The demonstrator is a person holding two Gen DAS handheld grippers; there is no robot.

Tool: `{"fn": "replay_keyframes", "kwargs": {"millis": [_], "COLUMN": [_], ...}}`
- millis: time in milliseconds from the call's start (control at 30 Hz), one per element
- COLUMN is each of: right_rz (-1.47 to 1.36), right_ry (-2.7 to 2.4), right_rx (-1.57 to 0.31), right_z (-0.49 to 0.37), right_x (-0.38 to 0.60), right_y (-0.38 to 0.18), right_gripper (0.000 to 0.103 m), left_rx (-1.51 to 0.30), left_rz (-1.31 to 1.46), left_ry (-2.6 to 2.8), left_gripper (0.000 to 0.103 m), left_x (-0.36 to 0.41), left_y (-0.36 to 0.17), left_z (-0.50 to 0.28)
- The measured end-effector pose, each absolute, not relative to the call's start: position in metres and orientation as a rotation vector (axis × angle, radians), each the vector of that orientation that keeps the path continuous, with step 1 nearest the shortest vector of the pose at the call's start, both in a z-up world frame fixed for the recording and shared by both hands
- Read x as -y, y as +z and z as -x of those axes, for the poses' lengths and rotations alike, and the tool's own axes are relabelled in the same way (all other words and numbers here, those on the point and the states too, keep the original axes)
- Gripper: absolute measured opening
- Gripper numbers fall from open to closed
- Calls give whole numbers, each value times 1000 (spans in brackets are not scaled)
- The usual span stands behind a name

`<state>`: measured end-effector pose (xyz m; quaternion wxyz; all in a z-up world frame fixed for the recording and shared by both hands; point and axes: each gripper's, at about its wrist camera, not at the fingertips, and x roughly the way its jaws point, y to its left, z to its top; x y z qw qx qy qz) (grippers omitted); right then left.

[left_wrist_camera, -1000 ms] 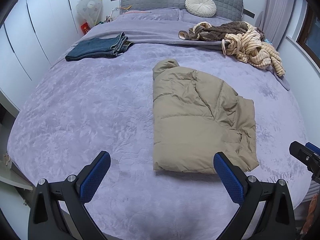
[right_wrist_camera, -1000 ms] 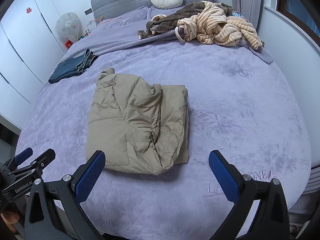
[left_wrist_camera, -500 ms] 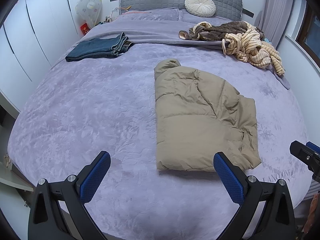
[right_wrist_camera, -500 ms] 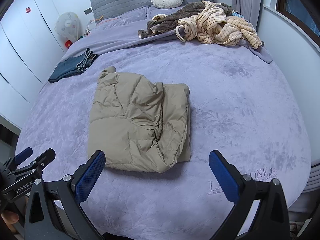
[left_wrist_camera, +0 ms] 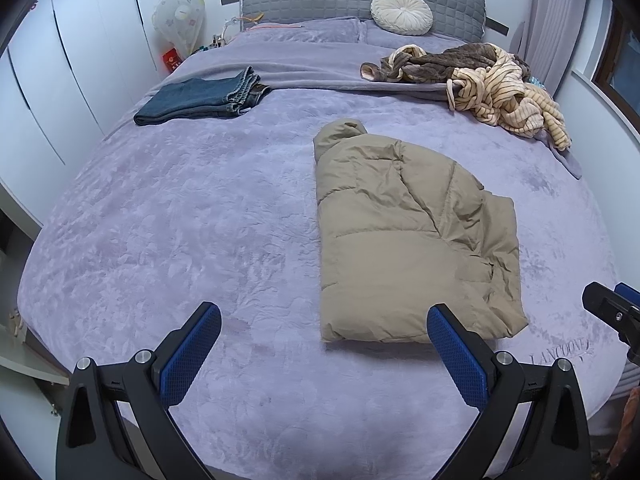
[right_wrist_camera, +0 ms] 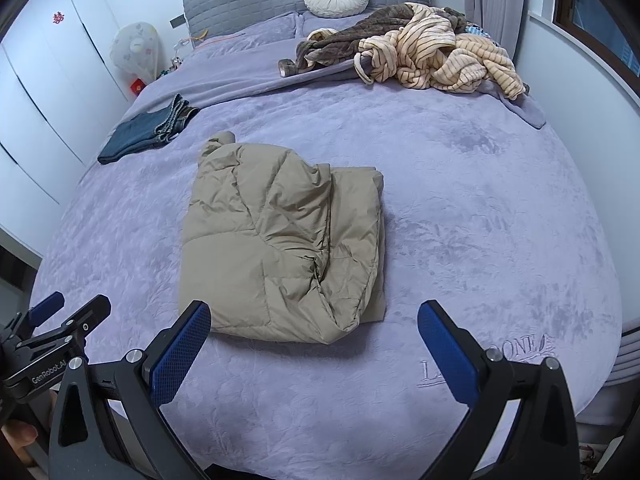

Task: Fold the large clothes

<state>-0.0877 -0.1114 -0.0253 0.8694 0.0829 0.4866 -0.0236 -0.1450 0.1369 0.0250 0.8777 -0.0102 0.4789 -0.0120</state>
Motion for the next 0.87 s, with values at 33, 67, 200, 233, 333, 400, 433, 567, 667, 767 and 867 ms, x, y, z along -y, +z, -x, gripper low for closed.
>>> {"fn": "replay_keyframes", "kwargs": {"millis": [33,67,200,233,333,400,433,567,667,767,867], "right_rz": [-173,-173,-170,-170,-171,-171,-171,-171,-171,-171,-171], "right_ry": [-49,-49,-47,-47,-48,-47,-47,-46,-45,-45,-44], "right_rx": [-1018,-1019,-1019,-1019,-1019,-1020,-1020,-1021,-1023,-1025,-1025], "right_z": [88,87,87,87,88,87,87,87,89,89,89], "right_x": [111,111,111,112,112,111,112,112,110,110,111], "right_y": [-25,-25,-25,-24,-24,-25,-24,-25,-24,-24,-24], "right_gripper": [103,103,103,103,103,103,103,103,103,103,103], "left_rx": [-998,-998,-1000,-999,-999,-999,-999,-995,-994,-990,-991], "left_rz": [19,18,17,17,16,17,17,17,18,11,13], "left_ry": [-28,-28,-32,-30,-30,-29,-30,-30,-37,-38,-36], "left_gripper": [103,103,103,103,103,103,103,103,103,103,103], "left_x": [-140,-141,-143,-142,-141,-142,-142,-142,-144,-142,-141], "left_y": [25,25,25,25,25,25,25,25,25,26,26], "left_z": [143,143,142,143,142,142,142,141,138,136,135]}}
